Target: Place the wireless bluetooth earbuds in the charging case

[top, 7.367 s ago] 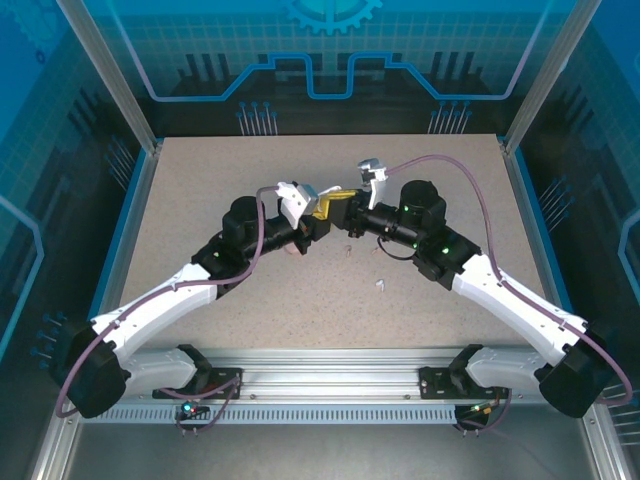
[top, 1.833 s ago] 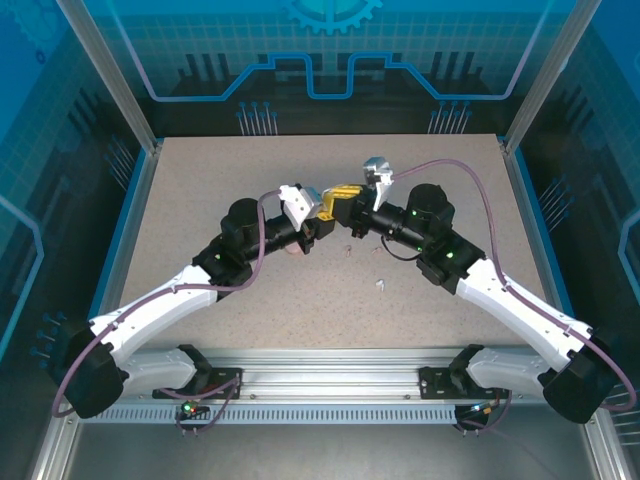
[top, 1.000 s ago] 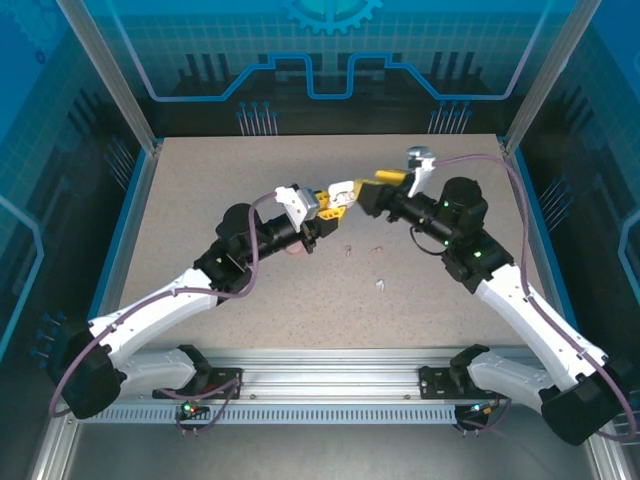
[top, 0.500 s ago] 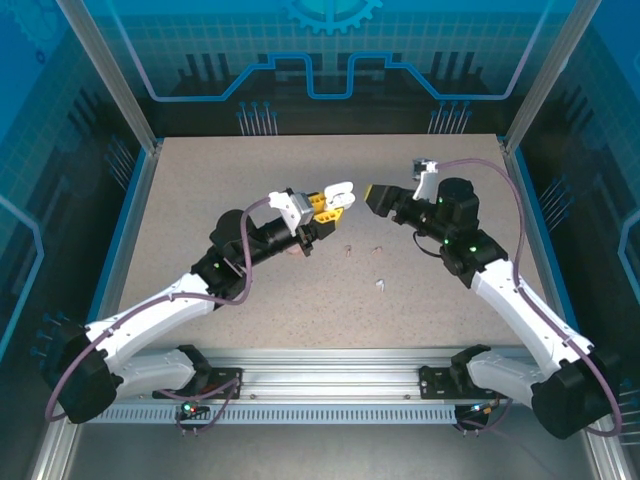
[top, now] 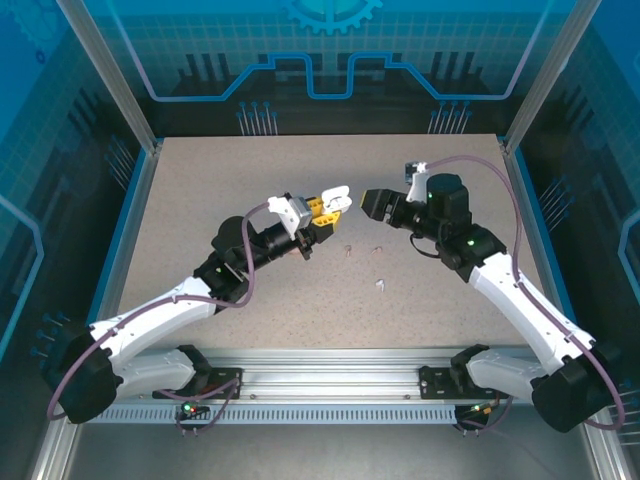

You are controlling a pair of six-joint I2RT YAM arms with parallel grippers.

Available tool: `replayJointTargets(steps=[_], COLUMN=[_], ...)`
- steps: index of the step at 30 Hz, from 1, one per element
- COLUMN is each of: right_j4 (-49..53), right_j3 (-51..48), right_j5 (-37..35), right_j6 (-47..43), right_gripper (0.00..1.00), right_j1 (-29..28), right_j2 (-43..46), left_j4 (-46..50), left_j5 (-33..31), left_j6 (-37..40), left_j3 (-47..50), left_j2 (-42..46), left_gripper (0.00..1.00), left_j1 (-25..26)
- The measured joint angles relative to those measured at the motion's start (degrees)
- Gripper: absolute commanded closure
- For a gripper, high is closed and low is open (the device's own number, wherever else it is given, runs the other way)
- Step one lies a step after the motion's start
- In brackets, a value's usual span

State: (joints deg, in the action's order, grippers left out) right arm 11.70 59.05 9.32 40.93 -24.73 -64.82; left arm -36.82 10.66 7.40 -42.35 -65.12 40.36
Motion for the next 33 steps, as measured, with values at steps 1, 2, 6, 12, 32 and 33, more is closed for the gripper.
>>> replayJointTargets(steps=[1, 2, 6, 12, 32, 33], right_j4=[0.87, 1.73, 3.32, 5.49, 10.56, 11.06], right_j3=[1.40, 2.54, 3.72, 4.46, 7.87, 8.15], right_j5=[-0.35, -0.85, -2.43, -2.91, -6.78, -7.04], right_j6=[-0.24, -0.44, -0.66, 0.07, 1.36, 1.33], right_gripper=[0.31, 0.31, 0.30, 0.31, 0.34, 0.34], right_j1=[0.00, -0.04, -0.09, -0.09, -5.51, -5.88], right_j2=[-0.37, -0.66, -0.68, -0.70, -5.46, -5.84], left_j4=[-0.02, -0.02, -0.39, -1.25, -2.54, -2.54], left_j5=[-0.15, -0.33, -0.59, -1.07, -2.19, -2.27], left_j6=[0.02, 0.00, -0.02, -0.04, -1.33, -1.33], left_j3=[0.11, 0.20, 0.35, 1.11, 1.25, 1.27], left_j2=[0.02, 0.04, 0.07, 0.07, 0.07, 0.07], left_gripper=[1.00, 1.00, 1.00, 1.00, 1.00, 1.00], left_j1=[0.00, 0.00, 0.00, 0.00, 0.00, 0.00])
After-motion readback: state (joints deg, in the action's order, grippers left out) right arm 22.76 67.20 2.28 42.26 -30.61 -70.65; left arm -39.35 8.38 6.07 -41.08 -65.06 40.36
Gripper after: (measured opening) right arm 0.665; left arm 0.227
